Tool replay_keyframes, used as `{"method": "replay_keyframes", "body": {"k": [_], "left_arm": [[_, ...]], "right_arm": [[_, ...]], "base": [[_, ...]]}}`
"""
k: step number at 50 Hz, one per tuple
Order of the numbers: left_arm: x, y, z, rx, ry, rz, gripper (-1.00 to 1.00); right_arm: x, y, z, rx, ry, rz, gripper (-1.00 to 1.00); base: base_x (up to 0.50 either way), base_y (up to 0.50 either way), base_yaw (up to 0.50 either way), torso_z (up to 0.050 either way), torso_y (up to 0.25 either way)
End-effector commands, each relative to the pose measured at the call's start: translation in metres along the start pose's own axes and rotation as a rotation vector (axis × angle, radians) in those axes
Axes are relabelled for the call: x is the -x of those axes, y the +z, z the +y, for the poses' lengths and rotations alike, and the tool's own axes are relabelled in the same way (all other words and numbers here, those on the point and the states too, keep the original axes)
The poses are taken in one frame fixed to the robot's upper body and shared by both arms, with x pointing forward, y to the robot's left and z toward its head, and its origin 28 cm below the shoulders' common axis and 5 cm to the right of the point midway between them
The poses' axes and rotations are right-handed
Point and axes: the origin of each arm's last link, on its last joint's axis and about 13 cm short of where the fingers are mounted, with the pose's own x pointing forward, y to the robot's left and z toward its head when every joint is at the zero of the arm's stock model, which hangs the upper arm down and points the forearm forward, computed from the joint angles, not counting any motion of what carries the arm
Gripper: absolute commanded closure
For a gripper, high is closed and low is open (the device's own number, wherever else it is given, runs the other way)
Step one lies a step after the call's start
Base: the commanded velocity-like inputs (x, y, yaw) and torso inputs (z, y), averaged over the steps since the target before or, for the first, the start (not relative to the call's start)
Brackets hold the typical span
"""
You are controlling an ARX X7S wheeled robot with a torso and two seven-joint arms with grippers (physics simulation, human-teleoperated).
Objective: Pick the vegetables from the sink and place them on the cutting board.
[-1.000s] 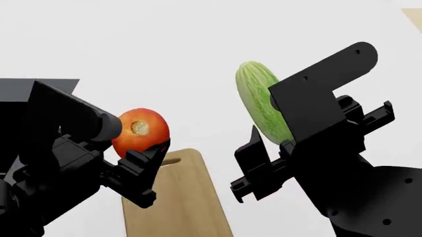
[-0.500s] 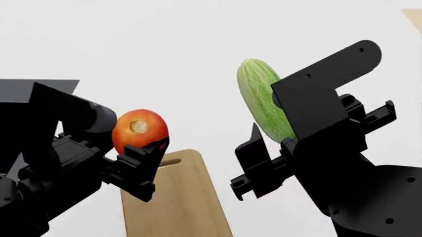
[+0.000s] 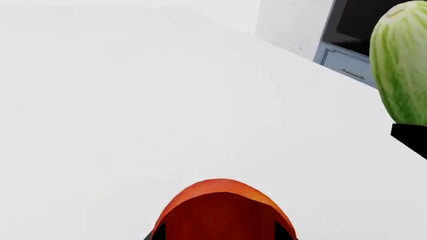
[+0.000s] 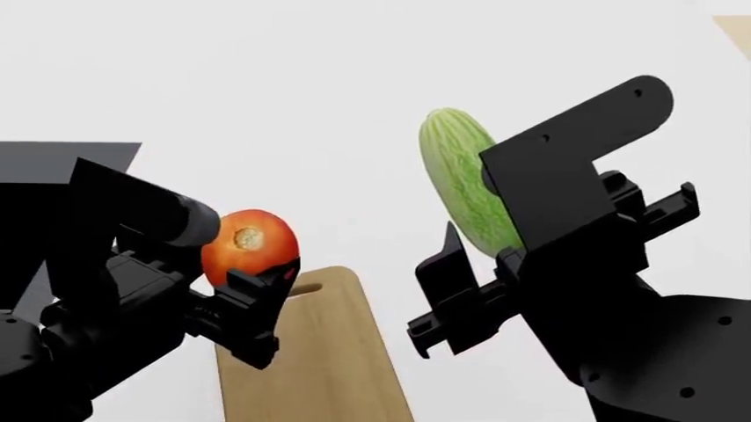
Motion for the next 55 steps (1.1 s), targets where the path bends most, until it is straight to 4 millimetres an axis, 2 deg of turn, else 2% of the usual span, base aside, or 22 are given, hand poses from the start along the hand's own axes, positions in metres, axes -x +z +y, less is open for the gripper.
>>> {"method": "replay_keyframes", "body": {"k": [1,55], "left_arm": [[0.0,-0.034,-0.005,0.001,-0.007,0.136,1.0],[-0.002,-0.082,-0.007,-0.025,-0.012,0.339,1.0]], "right_arm": [[0.001,0.002,-0.004,0.029,-0.021,-0.02,1.0],[0.001,0.001,-0.004,0.024,-0.022,-0.021,1.0]], "base": [[0.0,0.0,0.01,0.0,0.0],[-0.01,0.01,0.02,-0.009,0.0]]}}
